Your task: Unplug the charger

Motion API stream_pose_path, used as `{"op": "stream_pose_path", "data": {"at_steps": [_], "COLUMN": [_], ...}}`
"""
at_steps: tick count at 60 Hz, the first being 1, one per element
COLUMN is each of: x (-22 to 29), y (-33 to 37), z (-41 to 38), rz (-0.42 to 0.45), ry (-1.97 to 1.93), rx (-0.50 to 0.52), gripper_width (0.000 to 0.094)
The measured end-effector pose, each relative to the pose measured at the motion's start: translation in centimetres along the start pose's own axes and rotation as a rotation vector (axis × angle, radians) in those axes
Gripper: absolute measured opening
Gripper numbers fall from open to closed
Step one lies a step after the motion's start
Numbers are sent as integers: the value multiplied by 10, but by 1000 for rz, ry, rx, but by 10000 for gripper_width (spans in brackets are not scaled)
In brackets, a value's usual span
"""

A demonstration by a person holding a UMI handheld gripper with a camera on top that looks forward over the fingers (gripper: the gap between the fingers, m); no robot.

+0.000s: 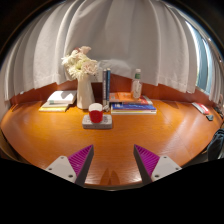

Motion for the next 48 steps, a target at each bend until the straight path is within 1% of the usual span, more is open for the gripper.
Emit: {"op": "stream_pose_path", "data": {"at_steps": [11, 18, 26, 28, 31, 33, 34, 35, 39, 42, 48], "x": [10, 25, 50, 55, 62, 66, 66, 64, 67, 68, 71], "y": [-86, -138, -189, -197, -208, -216, -217, -220, -220, -220, -221], "z": [-53, -74, -83, -82, -81, -83, -83, -85, -85, -85, -86], "rz": [-34, -36, 17, 29, 52, 65, 61, 50, 22, 10, -28], "ry": [40, 40, 46, 56, 62, 57, 51, 42, -5, -6, 1], "rx": [68, 78, 58, 48, 31, 32, 37, 48, 45, 42, 28], "gripper_width": [821, 818, 798, 767, 683, 602, 539, 495, 475, 437, 395]}}
Point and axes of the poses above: the point between the fingertips, and its own axes, seen from behind it with the camera up: z to the right, x up, y backward, against the way the camera looks, the point moved 10 cm from there along y, backward, against the way the camera looks, and after that the axes turned 10 degrees about -y, right-handed, at the moved point
